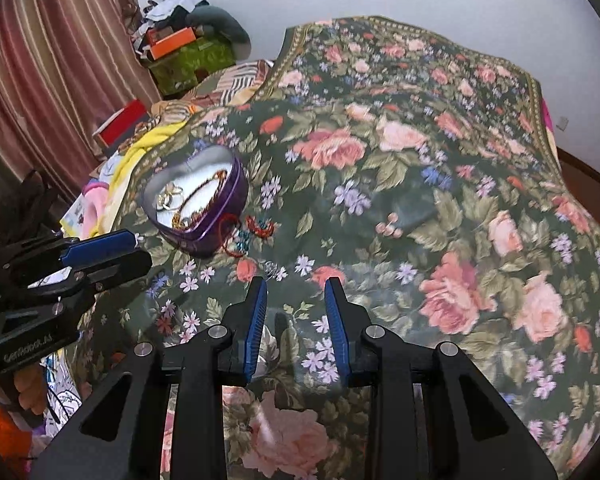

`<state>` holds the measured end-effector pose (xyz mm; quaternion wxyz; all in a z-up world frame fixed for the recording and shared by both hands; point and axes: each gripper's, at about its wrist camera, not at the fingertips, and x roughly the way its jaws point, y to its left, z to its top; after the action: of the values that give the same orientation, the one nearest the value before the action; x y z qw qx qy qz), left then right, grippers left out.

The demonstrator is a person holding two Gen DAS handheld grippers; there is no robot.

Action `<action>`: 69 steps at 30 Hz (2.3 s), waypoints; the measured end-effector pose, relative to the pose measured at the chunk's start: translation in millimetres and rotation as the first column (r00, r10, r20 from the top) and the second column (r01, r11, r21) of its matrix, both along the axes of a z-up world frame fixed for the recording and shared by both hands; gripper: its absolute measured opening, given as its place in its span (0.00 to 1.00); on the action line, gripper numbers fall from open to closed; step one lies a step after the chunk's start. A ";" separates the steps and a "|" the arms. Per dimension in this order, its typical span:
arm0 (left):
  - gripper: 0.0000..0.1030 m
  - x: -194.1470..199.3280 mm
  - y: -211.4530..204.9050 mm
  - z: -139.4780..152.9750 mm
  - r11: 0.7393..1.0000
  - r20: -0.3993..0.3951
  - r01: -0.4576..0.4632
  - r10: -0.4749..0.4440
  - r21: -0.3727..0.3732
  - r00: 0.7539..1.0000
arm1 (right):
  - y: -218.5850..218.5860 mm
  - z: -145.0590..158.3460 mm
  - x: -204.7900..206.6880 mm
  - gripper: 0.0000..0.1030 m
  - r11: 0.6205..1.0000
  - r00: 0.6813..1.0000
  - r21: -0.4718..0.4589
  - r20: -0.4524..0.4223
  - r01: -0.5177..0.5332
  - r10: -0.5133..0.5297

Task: Organize jewelry
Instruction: 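Move both open tools back toward the red beaded bracelet and earrings, then grasp the red beaded bracelet with the left tool while the right tool grasps a silver earring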

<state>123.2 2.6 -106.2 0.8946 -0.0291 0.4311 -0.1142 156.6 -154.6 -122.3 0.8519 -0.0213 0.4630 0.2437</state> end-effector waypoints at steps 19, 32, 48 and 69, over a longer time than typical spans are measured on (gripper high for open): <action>0.28 5.9 9.4 -30.0 1.000 -0.071 -0.023 0.022 -0.012 0.997 | 29.6 -30.1 19.5 0.24 0.998 0.996 0.008 -0.068 -0.060 0.061; 0.28 5.7 -0.5 -34.4 1.000 -0.094 -0.011 0.010 -0.008 0.996 | 16.2 -17.6 15.8 0.09 0.999 1.000 0.041 -0.021 -0.003 0.004; 0.28 36.0 -35.3 -45.1 0.999 -0.121 -0.003 -0.001 -0.038 0.993 | -33.9 14.0 7.0 0.09 0.993 0.995 0.102 0.075 0.062 -0.070; 0.06 65.4 -52.8 -56.4 0.996 -0.071 -0.072 0.076 0.056 0.995 | -50.7 7.4 4.8 0.09 0.987 0.995 0.141 0.052 0.076 -0.084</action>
<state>188.7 -50.2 -162.6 0.8824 -0.0253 0.4648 -0.0682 161.4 -205.3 -115.0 0.8735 0.0495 0.4206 0.2401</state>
